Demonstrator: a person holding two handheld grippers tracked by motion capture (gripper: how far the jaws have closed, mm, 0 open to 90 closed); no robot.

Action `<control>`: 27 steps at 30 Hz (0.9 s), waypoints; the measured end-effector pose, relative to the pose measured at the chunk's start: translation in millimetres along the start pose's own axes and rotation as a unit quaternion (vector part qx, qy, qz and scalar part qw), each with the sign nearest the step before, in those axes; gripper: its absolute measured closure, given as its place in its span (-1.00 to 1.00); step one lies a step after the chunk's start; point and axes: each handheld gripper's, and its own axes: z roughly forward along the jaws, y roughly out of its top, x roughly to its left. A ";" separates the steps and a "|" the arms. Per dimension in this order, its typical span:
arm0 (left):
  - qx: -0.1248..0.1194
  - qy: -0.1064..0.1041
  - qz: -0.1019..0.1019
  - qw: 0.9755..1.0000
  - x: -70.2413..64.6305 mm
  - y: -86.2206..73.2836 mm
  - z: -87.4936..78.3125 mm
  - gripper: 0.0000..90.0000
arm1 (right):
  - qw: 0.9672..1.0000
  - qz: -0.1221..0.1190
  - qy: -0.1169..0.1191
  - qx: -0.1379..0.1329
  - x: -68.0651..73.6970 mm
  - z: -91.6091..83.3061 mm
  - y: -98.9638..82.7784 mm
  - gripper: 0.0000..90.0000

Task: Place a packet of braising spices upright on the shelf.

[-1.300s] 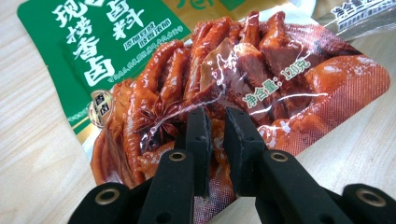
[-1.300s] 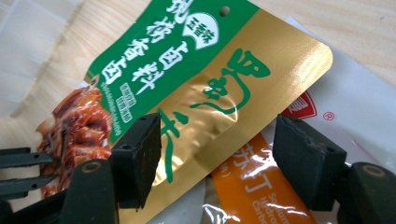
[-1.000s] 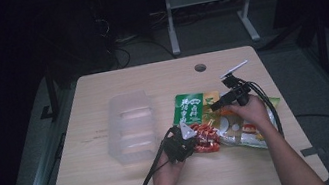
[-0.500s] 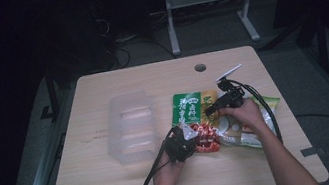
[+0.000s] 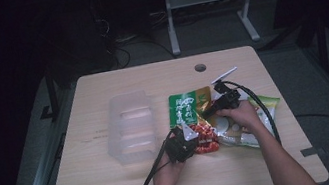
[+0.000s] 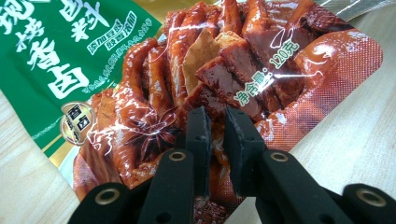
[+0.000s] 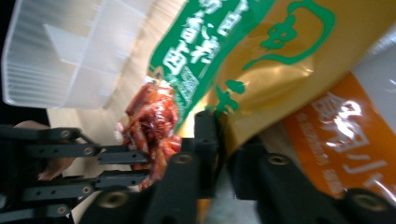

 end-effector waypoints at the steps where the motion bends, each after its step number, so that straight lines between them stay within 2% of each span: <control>1: -0.001 -0.004 -0.001 1.000 0.9 -0.1 -0.8 0.74 | 1.000 -0.009 -0.002 0.001 2.2 -0.5 0.4 0.98; 4: -0.008 -0.015 -0.012 1.000 1.9 -0.7 -3.9 0.72 | 1.000 -0.026 -0.017 0.002 9.6 -1.8 0.7 0.99; 5: -0.020 -0.025 -0.021 0.999 2.2 -2.2 -7.4 0.70 | 0.999 -0.027 -0.018 0.000 11.2 -2.7 0.3 0.99; 12: -0.039 -0.053 -0.019 0.998 -3.4 -4.8 -20.3 0.56 | 0.998 -0.055 -0.012 -0.029 25.7 -13.9 -1.6 0.99; 13: -0.043 -0.057 -0.015 0.997 -3.8 -5.9 -25.2 0.51 | 0.996 -0.073 -0.014 -0.039 34.5 -20.0 -2.1 1.00; 15: -0.055 -0.070 -0.021 0.996 -3.8 -7.9 -30.0 0.45 | 0.995 -0.087 -0.014 -0.049 40.8 -24.3 -2.5 1.00; 17: -0.060 -0.078 -0.024 0.995 -3.8 -9.7 -34.9 0.38 | 0.993 -0.098 -0.017 -0.056 46.8 -28.6 -3.4 1.00; 23: -0.072 -0.091 -0.008 0.993 -5.6 -18.9 -49.5 0.16 | 0.987 -0.136 -0.027 -0.083 63.9 -43.2 -8.1 1.00; 24: -0.072 -0.091 -0.008 0.993 -5.6 -18.9 -49.5 0.11 | 0.986 -0.141 -0.029 -0.088 67.0 -46.1 -9.2 1.00; 25: -0.080 -0.098 -0.010 0.992 -5.6 -22.6 -54.9 0.06 | 0.984 -0.148 -0.030 -0.096 70.5 -50.2 -10.5 1.00; 26: -0.080 -0.098 -0.010 0.992 -5.6 -22.6 -54.9 0.02 | 0.984 -0.148 -0.030 -0.096 70.5 -50.2 -10.5 1.00; 27: -0.083 -0.100 -0.011 0.991 -5.5 -23.8 -56.6 0.02 | 0.982 -0.152 -0.030 -0.104 73.0 -53.1 -11.5 1.00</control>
